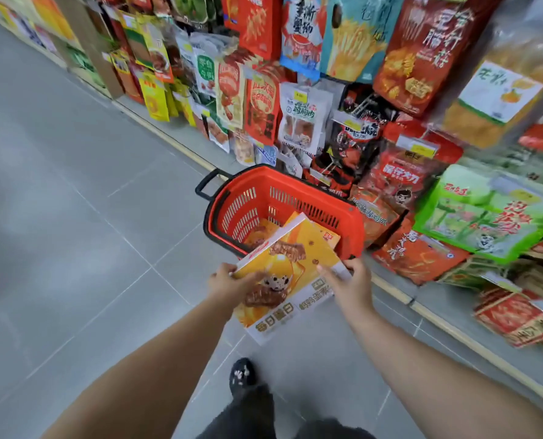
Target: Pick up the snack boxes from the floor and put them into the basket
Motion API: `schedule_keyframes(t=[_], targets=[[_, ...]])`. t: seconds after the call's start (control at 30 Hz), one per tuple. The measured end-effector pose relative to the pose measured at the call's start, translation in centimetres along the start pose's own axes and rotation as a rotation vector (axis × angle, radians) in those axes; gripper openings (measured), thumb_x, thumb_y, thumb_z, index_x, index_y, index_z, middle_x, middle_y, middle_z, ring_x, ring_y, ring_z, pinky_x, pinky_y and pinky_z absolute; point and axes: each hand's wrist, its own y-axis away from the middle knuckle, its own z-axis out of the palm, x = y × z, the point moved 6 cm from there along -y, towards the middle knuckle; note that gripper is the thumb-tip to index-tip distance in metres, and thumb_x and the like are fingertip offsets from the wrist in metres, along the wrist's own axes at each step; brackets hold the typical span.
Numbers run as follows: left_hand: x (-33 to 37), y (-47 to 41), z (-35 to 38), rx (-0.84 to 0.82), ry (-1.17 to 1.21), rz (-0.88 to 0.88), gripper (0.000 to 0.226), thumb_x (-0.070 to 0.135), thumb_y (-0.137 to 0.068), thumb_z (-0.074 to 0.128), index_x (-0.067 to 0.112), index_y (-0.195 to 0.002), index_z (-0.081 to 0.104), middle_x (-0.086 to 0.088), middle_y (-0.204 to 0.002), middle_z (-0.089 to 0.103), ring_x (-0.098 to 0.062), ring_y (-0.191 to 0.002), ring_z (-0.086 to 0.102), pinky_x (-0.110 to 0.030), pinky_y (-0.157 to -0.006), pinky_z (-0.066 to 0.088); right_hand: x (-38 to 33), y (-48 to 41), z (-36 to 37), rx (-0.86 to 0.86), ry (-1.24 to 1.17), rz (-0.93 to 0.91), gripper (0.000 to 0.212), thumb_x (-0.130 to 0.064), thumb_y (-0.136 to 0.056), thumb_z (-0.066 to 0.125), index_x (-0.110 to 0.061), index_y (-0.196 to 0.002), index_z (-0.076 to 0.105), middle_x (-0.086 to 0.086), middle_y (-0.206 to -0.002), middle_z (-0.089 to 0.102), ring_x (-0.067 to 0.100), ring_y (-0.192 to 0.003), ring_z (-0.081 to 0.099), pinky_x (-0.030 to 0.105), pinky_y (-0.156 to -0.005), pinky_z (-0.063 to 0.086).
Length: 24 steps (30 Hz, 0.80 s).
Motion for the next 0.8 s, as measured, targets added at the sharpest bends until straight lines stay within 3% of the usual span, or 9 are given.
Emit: schedule_keyframes(t=[0.1, 0.27, 0.4, 0.53, 0.7, 0.8], targets=[[2.5, -4.8, -1.3, -0.127, -0.093, -0.004, 0.07, 0.053, -0.075, 0.072, 0.015, -0.126, 0.042, -0.006, -0.118, 0.05, -0.023, -0.097, 0.053, -0.034, -0.07, 0.047, -1.7, -2.8, 3.5, 0.043, 0.015, 0.028, 0.049, -0.029, -0.071, 0.084, -0.004, -0.104, 0.058, 0.012, -0.109, 0.06, 0.021, -0.096, 0.057, 0.013, -0.066, 0.038], [6.0, -12.2, -1.7, -0.216, -0.086, -0.02, 0.074, 0.053, -0.083, 0.063, 0.01, -0.137, 0.036, -0.01, -0.133, 0.051, -0.026, -0.11, 0.052, -0.035, -0.084, 0.043, -6.1, -8.4, 8.3, 0.039, 0.065, 0.039, 0.048, -0.032, -0.074, 0.081, -0.013, -0.11, 0.056, 0.0, -0.115, 0.046, 0.012, -0.102, 0.046, 0.023, -0.08, 0.034], [10.9, -18.6, -0.9, -0.282, -0.102, -0.026, 0.083, 0.059, -0.085, 0.057, 0.006, -0.142, 0.029, -0.012, -0.138, 0.046, -0.028, -0.118, 0.048, -0.034, -0.084, 0.04, -7.6, -14.8, 11.0, 0.085, 0.163, 0.014, 0.039, -0.036, -0.076, 0.078, -0.019, -0.102, 0.055, -0.003, -0.111, 0.047, 0.013, -0.094, 0.051, 0.027, -0.074, 0.038], [16.1, -24.1, 0.0, -0.365, -0.067, 0.069, 0.085, 0.063, -0.074, 0.066, 0.029, -0.141, 0.026, -0.005, -0.137, 0.048, -0.027, -0.12, 0.052, -0.038, -0.096, 0.045, -8.6, -20.9, 13.9, 0.111, 0.216, -0.003, 0.036, -0.034, -0.077, 0.078, -0.016, -0.1, 0.056, -0.005, -0.107, 0.044, 0.016, -0.096, 0.052, 0.035, -0.078, 0.048], [20.7, -33.0, 1.6, -0.43, -0.076, 0.07, 0.094, 0.066, -0.071, 0.069, 0.018, -0.142, 0.031, 0.003, -0.133, 0.05, -0.016, -0.112, 0.05, -0.03, -0.096, 0.039, -7.1, -27.4, 19.3, 0.148, 0.227, -0.029, 0.038, -0.025, -0.079, 0.078, -0.007, -0.108, 0.061, -0.001, -0.112, 0.044, 0.011, -0.097, 0.048, 0.036, -0.076, 0.053], [19.8, -39.5, 3.3, -0.402, -0.154, 0.035, 0.077, 0.047, -0.088, 0.06, 0.016, -0.148, 0.023, -0.002, -0.133, 0.046, -0.021, -0.119, 0.046, -0.026, -0.088, 0.033, -3.0, -31.5, 23.4, 0.139, 0.227, 0.016, 0.039, -0.025, -0.081, 0.076, -0.005, -0.11, 0.06, 0.007, -0.118, 0.046, 0.015, -0.101, 0.049, 0.041, -0.077, 0.054]])
